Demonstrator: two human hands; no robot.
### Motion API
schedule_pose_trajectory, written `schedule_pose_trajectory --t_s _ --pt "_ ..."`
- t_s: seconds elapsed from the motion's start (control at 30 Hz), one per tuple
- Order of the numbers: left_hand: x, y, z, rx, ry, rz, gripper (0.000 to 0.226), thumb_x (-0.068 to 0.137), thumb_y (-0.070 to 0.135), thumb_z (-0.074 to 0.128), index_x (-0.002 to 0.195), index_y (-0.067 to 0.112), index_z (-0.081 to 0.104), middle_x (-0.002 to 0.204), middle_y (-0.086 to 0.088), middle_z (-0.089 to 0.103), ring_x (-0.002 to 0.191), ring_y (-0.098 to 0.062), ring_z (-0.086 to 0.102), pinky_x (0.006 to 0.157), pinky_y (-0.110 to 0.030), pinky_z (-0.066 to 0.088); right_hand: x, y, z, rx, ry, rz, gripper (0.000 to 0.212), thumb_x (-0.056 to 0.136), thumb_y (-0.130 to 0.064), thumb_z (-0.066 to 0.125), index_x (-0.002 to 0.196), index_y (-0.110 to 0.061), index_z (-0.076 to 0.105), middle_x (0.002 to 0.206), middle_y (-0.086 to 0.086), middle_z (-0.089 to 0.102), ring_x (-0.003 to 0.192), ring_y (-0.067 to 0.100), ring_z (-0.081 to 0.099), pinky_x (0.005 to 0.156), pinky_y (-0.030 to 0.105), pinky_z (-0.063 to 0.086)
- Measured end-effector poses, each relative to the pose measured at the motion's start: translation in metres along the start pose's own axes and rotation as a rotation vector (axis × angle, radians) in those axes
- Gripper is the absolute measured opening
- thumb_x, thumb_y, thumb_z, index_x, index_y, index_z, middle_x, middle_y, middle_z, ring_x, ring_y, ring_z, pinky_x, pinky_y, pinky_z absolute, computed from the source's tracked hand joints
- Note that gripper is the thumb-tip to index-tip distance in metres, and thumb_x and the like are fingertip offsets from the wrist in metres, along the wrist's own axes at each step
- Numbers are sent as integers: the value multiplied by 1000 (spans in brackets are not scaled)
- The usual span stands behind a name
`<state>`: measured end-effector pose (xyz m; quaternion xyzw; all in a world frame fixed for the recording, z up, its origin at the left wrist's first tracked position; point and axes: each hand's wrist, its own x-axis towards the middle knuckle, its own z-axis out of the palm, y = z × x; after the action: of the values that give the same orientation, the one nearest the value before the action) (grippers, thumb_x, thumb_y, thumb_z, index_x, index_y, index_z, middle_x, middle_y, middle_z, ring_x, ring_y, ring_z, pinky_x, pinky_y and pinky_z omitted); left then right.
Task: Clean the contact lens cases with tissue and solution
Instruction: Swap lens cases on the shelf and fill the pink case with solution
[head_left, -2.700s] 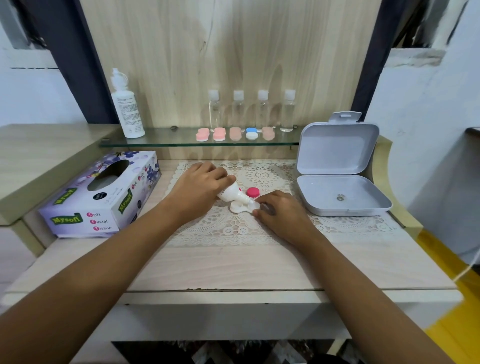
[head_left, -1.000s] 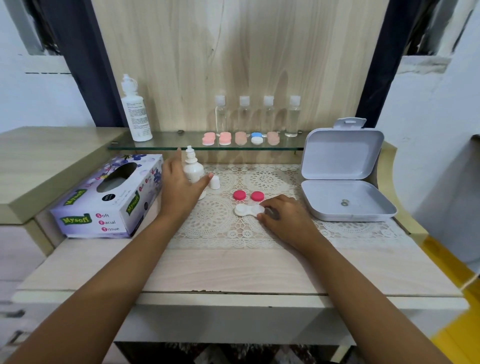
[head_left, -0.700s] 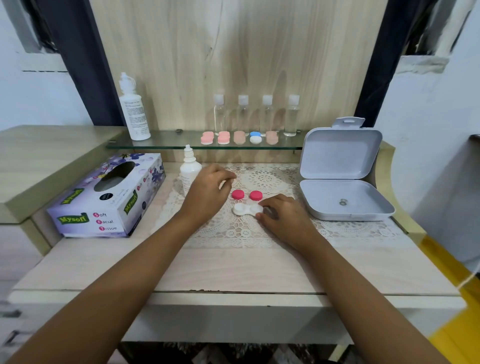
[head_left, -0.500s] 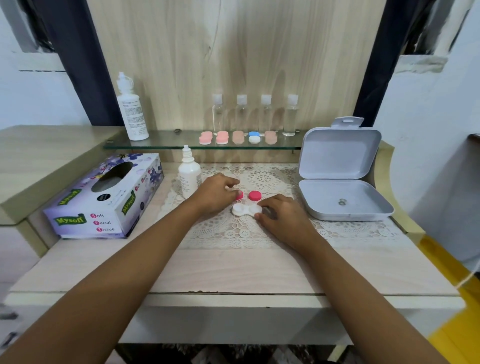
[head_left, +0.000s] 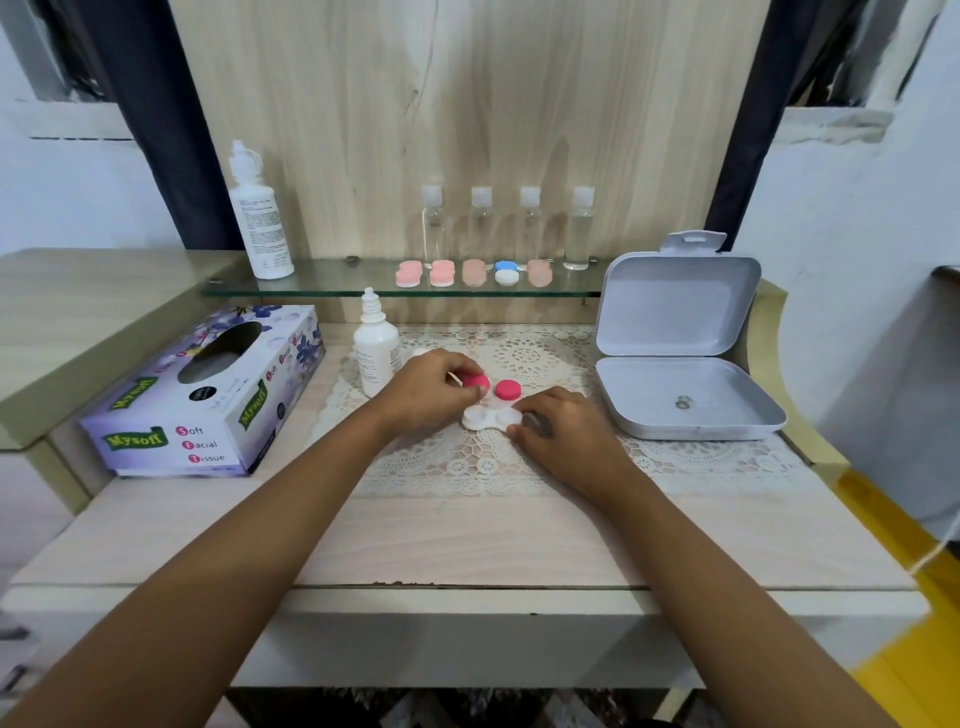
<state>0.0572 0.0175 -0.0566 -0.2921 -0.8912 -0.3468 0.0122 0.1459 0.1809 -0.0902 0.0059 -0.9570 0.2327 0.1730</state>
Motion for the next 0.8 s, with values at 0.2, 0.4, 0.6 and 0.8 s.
schedule_pose_trajectory --t_s 0.2,0.4,0.6,0.8 --pt "-18 3 -2 138 -70 118 25 85 26 60 108 18 64 100 5 53 91 -9 52 77 -18 37 1 0 1 1 -3 8 32 87 -36 58 113 -19 63 115 4 60 109 24 50 94 38 40" --pt "-23 -1 4 157 -64 131 27 85 28 61 110 18 64 101 5 53 92 -9 52 81 -19 39 0 0 1 1 3 18 34 86 -36 59 115 -19 62 116 4 59 111 25 50 96 39 39" --pt "-26 -4 8 62 -54 160 31 84 14 61 116 15 63 106 7 53 96 -6 53 78 -2 35 0 0 1 0 10 16 32 86 -35 60 114 -18 62 115 4 60 109 25 50 94 38 40" --pt "-28 -9 13 -27 -39 129 33 83 13 65 116 17 63 111 2 56 104 -9 54 87 -8 37 -1 0 1 6 16 9 32 86 -33 61 114 -18 63 113 5 60 107 25 52 92 37 41"
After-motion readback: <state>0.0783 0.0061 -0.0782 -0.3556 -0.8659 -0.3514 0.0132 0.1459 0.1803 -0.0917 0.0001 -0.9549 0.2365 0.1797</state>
